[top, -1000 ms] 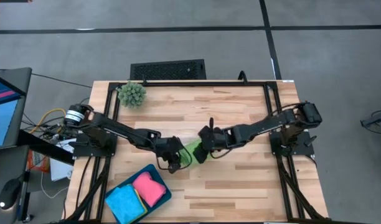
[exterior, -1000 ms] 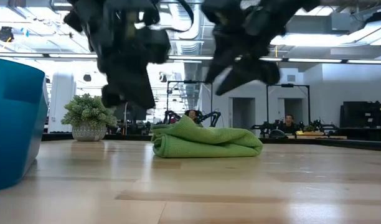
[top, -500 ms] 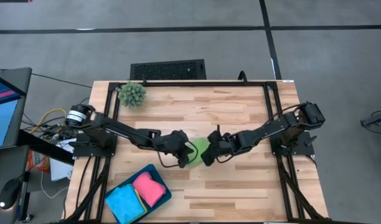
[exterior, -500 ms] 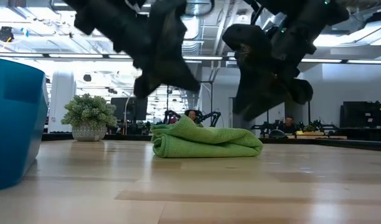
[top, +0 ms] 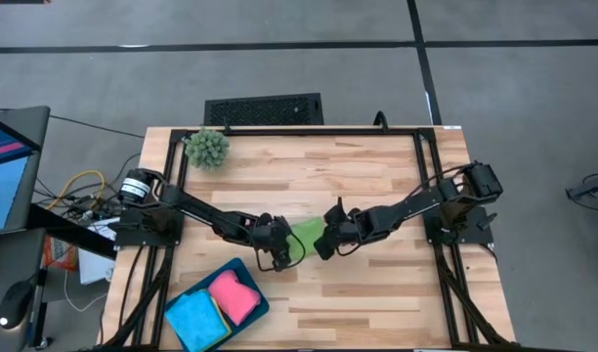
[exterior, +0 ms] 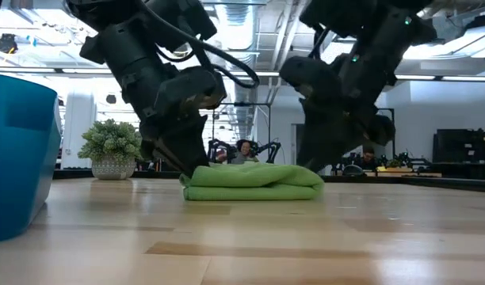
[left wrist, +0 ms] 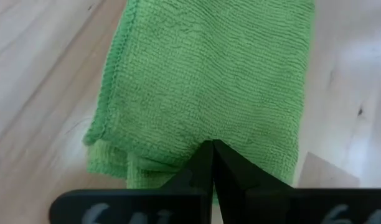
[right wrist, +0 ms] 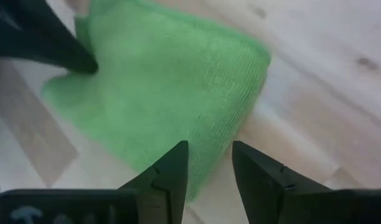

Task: Fold microfiber towels
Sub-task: Fold the green microfiber towel, then put the green microfiber towel into the bin

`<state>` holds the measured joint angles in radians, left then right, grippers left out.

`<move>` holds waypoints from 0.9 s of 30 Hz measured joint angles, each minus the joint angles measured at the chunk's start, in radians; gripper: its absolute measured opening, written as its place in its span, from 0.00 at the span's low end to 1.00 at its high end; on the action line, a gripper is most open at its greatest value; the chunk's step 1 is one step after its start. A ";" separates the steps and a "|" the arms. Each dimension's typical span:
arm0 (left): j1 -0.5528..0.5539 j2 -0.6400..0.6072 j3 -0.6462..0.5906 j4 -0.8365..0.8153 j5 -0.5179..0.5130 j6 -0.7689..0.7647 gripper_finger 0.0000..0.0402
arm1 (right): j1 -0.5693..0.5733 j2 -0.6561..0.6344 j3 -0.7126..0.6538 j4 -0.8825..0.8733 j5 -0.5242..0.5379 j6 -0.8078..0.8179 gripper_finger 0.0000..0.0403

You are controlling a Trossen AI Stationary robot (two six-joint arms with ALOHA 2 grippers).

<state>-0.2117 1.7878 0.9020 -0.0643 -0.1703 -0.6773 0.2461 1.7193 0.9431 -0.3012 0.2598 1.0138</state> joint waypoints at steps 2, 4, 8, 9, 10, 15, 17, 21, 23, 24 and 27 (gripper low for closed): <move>0.001 0.000 0.000 0.004 0.007 0.000 0.00 | 0.000 0.021 0.002 0.012 -0.018 -0.001 0.37; 0.002 0.000 0.000 0.011 0.012 -0.005 0.00 | 0.000 0.051 0.001 0.014 -0.030 -0.001 0.37; 0.003 -0.005 0.000 -0.002 0.012 -0.016 0.00 | -0.001 0.068 0.002 -0.027 -0.045 0.000 0.37; 0.003 -0.012 0.000 -0.012 0.014 -0.018 0.00 | -0.001 0.068 0.002 -0.035 -0.045 0.000 0.36; 0.004 -0.019 0.000 -0.016 0.021 -0.023 0.00 | -0.001 0.068 0.002 -0.043 -0.044 -0.001 0.36; 0.014 -0.096 -0.001 -0.074 0.030 -0.070 0.00 | -0.006 0.024 0.002 -0.056 -0.046 -0.030 0.34; 0.016 -0.142 -0.001 -0.089 0.016 -0.128 0.00 | -0.009 0.003 0.002 -0.057 -0.044 -0.042 0.34; 0.020 -0.232 -0.001 -0.127 0.029 -0.281 0.00 | -0.015 -0.042 0.002 -0.068 -0.044 -0.046 0.34; 0.012 -0.264 -0.001 -0.148 0.043 -0.320 0.00 | -0.015 -0.069 0.002 -0.075 -0.045 -0.053 0.35; 0.003 -0.273 -0.001 -0.146 0.054 -0.330 0.01 | -0.015 -0.082 0.002 -0.082 -0.045 -0.053 0.35; -0.019 -0.277 -0.001 -0.151 0.106 -0.390 0.07 | -0.013 -0.137 0.001 -0.133 -0.047 -0.055 0.36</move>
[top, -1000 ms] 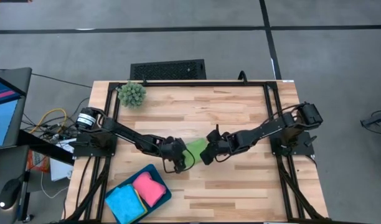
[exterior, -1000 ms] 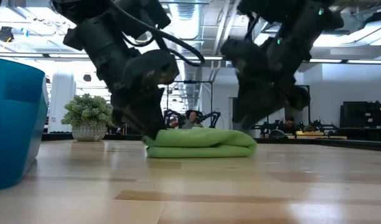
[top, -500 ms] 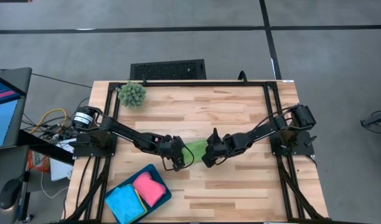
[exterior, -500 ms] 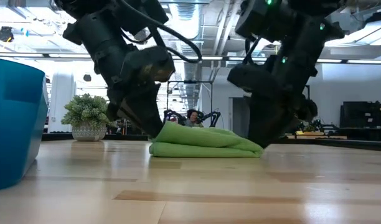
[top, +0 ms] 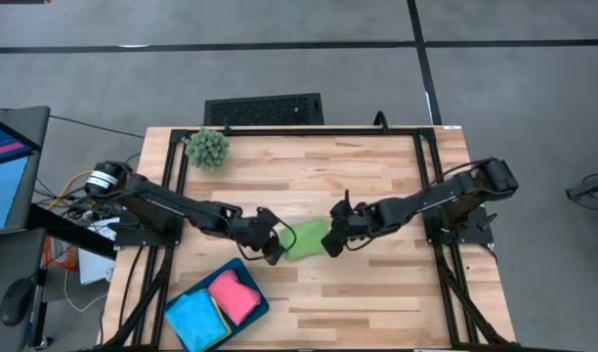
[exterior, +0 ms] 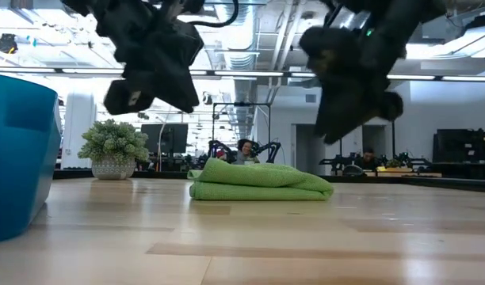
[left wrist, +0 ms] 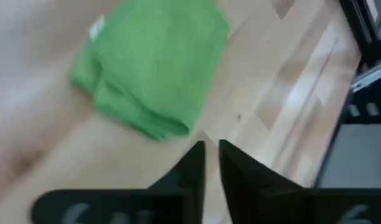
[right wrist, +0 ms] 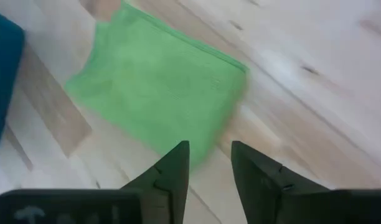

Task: Fold microfiber towels
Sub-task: Put the green microfiber towel into the bin

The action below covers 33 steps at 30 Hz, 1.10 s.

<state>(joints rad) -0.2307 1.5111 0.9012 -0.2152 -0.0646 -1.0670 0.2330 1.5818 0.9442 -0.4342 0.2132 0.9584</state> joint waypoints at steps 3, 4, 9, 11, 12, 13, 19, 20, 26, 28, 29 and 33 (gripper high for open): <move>-0.006 0.016 0.003 -0.007 0.008 -0.171 0.20 | 0.012 -0.074 0.000 -0.077 -0.001 0.002 0.36; -0.006 0.023 0.002 -0.045 0.013 -0.248 0.25 | 0.019 -0.101 0.000 -0.100 -0.002 0.008 0.36; -0.012 0.058 -0.004 -0.091 -0.079 -0.450 0.45 | 0.042 -0.230 0.001 -0.206 0.053 0.034 0.37; -0.003 0.065 -0.004 -0.031 -0.081 -0.460 0.49 | 0.045 -0.271 0.001 -0.233 0.088 0.044 0.36; 0.001 0.063 -0.004 -0.014 -0.083 -0.440 0.51 | 0.048 -0.290 0.000 -0.252 0.104 0.046 0.36; 0.002 0.063 -0.004 0.014 -0.092 -0.428 0.52 | 0.049 -0.304 0.001 -0.251 0.118 0.046 0.36; 0.024 0.063 -0.003 0.028 -0.146 -0.435 0.52 | 0.047 -0.354 0.001 -0.293 0.165 0.035 0.34; 0.028 0.063 -0.003 0.026 -0.147 -0.448 0.52 | 0.046 -0.354 0.001 -0.290 0.169 0.032 0.34; 0.029 0.063 -0.003 0.013 -0.098 -0.472 0.55 | 0.047 -0.353 0.001 -0.299 0.170 0.019 0.34; 0.025 0.066 -0.003 0.012 -0.096 -0.501 0.60 | 0.051 -0.353 0.001 -0.298 0.171 0.012 0.34; 0.024 0.073 -0.003 0.012 -0.087 -0.515 0.63 | 0.053 -0.353 0.001 -0.298 0.171 0.011 0.34; 0.024 0.130 -0.003 -0.002 -0.047 -0.576 0.73 | 0.061 -0.352 0.001 -0.302 0.182 0.010 0.34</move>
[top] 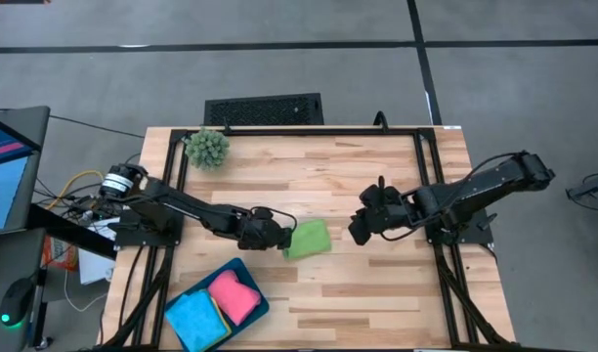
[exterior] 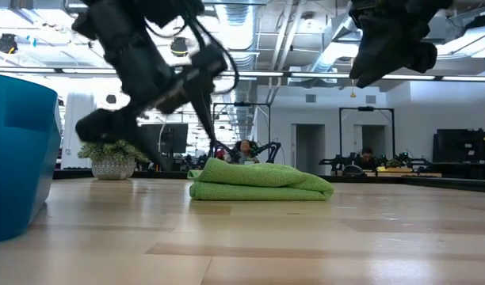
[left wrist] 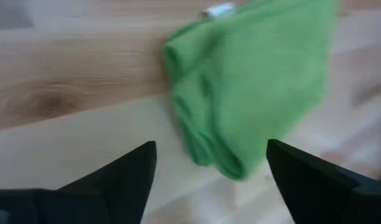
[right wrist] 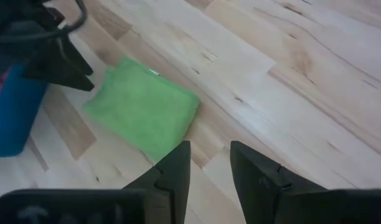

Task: Fold microfiber towels
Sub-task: Put the green microfiber towel into the bin

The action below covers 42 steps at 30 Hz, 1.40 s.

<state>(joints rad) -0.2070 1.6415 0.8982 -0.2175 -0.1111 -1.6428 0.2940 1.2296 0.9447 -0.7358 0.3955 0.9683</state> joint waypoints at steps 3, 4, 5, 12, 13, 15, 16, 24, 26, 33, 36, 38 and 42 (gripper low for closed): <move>0.002 0.054 0.000 0.012 -0.001 -0.047 0.79 | 0.007 0.000 0.000 -0.015 0.004 0.000 0.34; 0.004 0.072 0.000 0.020 -0.009 -0.064 0.80 | 0.008 0.000 0.000 -0.021 0.004 0.000 0.34; 0.004 0.091 0.000 0.042 -0.018 -0.079 0.81 | 0.008 0.000 0.000 -0.024 0.004 0.000 0.34; 0.008 0.152 0.014 0.147 -0.080 -0.102 0.82 | 0.007 0.000 0.000 -0.060 0.004 0.000 0.34; 0.008 0.164 0.019 0.143 -0.076 -0.108 0.81 | 0.007 0.000 0.000 -0.064 0.004 -0.001 0.34; 0.008 0.185 0.025 0.136 -0.071 -0.114 0.78 | 0.007 0.000 0.000 -0.070 0.004 -0.005 0.34; 0.008 0.196 0.030 0.138 -0.073 -0.114 0.76 | 0.007 0.000 0.000 -0.071 0.004 -0.006 0.33; 0.016 0.220 0.029 0.168 -0.098 -0.136 0.33 | 0.007 0.000 0.000 -0.073 0.007 -0.011 0.33; 0.016 0.222 0.027 0.166 -0.102 -0.103 0.18 | 0.007 0.000 0.000 -0.073 0.006 -0.016 0.33; 0.021 0.216 0.026 0.199 -0.111 -0.038 0.03 | 0.007 0.000 0.000 -0.080 0.006 -0.026 0.33; 0.022 0.190 0.024 0.211 -0.086 0.015 0.01 | 0.007 0.000 0.000 -0.111 0.003 -0.026 0.33; 0.022 0.146 0.031 0.203 -0.071 0.070 0.01 | 0.007 0.000 0.000 -0.133 0.002 -0.013 0.33; 0.023 0.050 0.035 0.205 -0.024 0.175 0.01 | 0.007 0.000 0.000 -0.171 -0.001 0.000 0.33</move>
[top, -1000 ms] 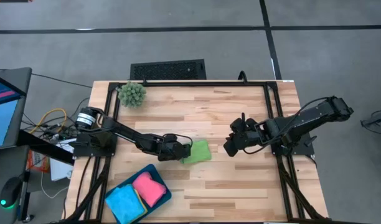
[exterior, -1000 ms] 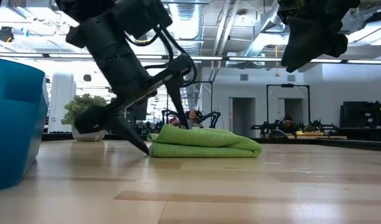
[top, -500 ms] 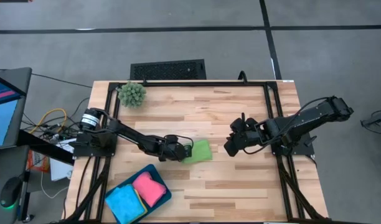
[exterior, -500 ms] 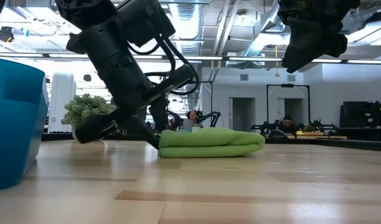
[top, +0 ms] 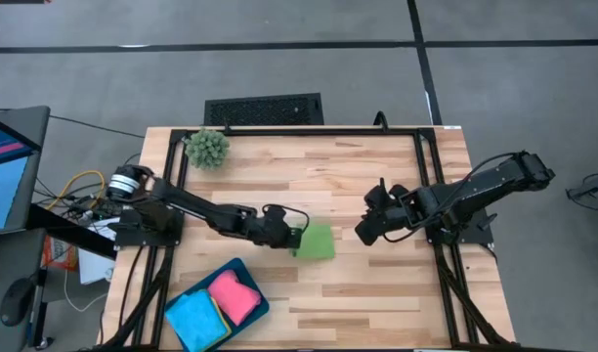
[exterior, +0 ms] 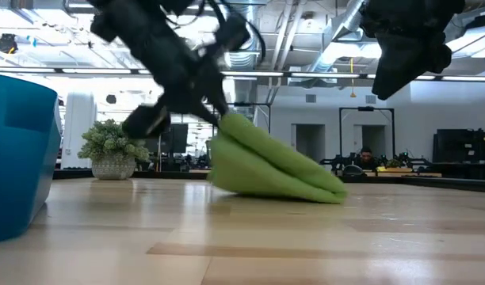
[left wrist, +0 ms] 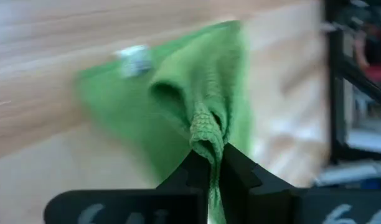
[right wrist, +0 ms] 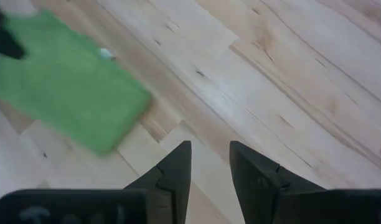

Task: Fold microfiber towels
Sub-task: Put the green microfiber towel into the bin

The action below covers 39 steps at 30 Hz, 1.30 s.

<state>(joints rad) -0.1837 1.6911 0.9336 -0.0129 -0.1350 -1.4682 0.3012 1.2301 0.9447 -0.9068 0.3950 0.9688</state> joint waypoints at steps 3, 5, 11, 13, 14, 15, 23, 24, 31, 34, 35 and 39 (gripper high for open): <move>0.000 -0.082 -0.001 -0.004 0.053 0.065 0.01 | 0.000 0.000 0.000 -0.006 0.000 0.002 0.33; -0.001 -0.143 0.000 -0.001 0.101 0.101 0.01 | 0.000 0.000 0.000 -0.005 0.000 0.002 0.33; -0.024 -0.323 0.001 -0.074 0.291 0.155 0.00 | 0.000 0.000 0.000 -0.005 0.002 0.001 0.33; -0.048 -0.376 0.001 -0.125 0.332 0.155 0.00 | 0.000 0.000 0.000 -0.005 0.002 0.001 0.33; -0.066 -0.400 0.001 -0.157 0.345 0.154 0.00 | 0.000 0.000 0.000 -0.005 0.003 0.001 0.33; -0.083 -0.421 0.001 -0.176 0.357 0.154 0.00 | 0.000 0.000 0.000 -0.005 0.003 0.001 0.33; -0.278 -0.477 0.001 -0.378 0.423 0.266 0.00 | -0.002 0.000 0.000 0.003 0.014 0.026 0.33; -0.297 -0.477 0.001 -0.402 0.436 0.283 0.00 | -0.002 0.000 0.000 0.005 0.016 0.027 0.33; -0.379 -0.478 -0.052 -0.573 0.413 0.347 0.03 | -0.003 0.000 0.000 0.006 0.026 0.071 0.33; -0.384 -0.478 -0.095 -0.601 0.393 0.380 0.03 | -0.003 0.000 0.000 0.008 0.025 0.079 0.33; -0.384 -0.478 -0.110 -0.609 0.392 0.390 0.03 | -0.003 0.000 0.000 0.011 0.026 0.080 0.33; -0.367 -0.478 -0.144 -0.663 0.371 0.419 0.02 | -0.003 0.000 0.000 0.015 0.025 0.090 0.33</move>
<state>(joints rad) -0.5508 1.2129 0.7892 -0.6760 0.2359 -1.0491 0.2977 1.2301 0.9447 -0.8921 0.4202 1.0584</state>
